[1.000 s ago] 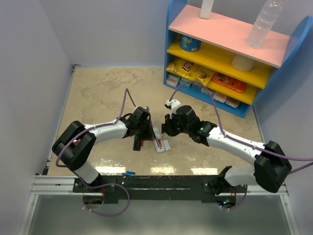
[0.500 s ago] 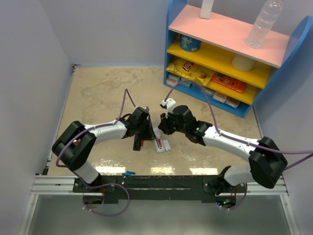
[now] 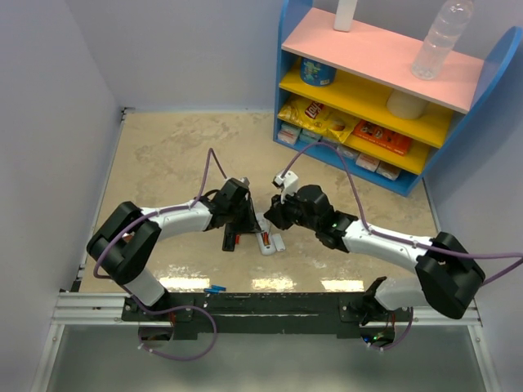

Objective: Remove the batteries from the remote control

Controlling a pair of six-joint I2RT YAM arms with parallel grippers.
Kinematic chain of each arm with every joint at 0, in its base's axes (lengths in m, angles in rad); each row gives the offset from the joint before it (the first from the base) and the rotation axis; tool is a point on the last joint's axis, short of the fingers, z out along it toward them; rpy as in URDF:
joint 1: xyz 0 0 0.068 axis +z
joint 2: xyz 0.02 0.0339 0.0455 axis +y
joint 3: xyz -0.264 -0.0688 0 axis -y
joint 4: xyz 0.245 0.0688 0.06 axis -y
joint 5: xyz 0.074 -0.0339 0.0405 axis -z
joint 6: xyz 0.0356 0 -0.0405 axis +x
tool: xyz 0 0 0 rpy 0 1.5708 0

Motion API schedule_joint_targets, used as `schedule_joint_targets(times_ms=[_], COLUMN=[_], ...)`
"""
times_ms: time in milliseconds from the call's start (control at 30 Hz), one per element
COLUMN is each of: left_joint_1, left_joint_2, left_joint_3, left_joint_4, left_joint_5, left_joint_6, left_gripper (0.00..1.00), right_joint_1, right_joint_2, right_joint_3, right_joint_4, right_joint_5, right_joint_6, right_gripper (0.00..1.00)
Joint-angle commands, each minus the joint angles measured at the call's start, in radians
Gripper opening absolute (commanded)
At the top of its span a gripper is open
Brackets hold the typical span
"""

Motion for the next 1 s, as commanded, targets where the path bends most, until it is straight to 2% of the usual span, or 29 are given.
schedule_joint_targets(times_ms=[0,133,267,433,700,967], left_joint_1=[-0.004,-0.004,-0.005,-0.004,-0.004,-0.004], left_joint_2=[0.039,0.036,0.03,0.032,0.02,0.013], left_joint_3=[-0.022,-0.023,-0.032,-0.049,-0.051,-0.046], left_joint_4=[0.004,0.005,0.01,0.024,0.024,0.018], left_joint_5=[-0.004,-0.004,-0.003,0.005,0.011,0.017], left_joint_6=[0.0,0.0,0.002,0.0,0.003,0.002], left_gripper=[0.27,0.27,0.27,0.27,0.27,0.27], right_joint_1=[0.017,0.017,0.014,0.009,0.006,0.001], right_joint_2=[-0.026,-0.04,-0.112,-0.187,-0.218,-0.19], right_joint_3=[-0.068,-0.11,-0.143,-0.209,-0.324,-0.301], right_joint_4=[-0.162,-0.129,-0.121,0.009,0.21,0.238], right_joint_5=[-0.017,-0.005,0.083,0.12,0.184,0.216], right_joint_6=[0.15,0.227,0.244,0.288,0.35,0.347], right_gripper=[0.0,0.0,0.0,0.0,0.0,0.0])
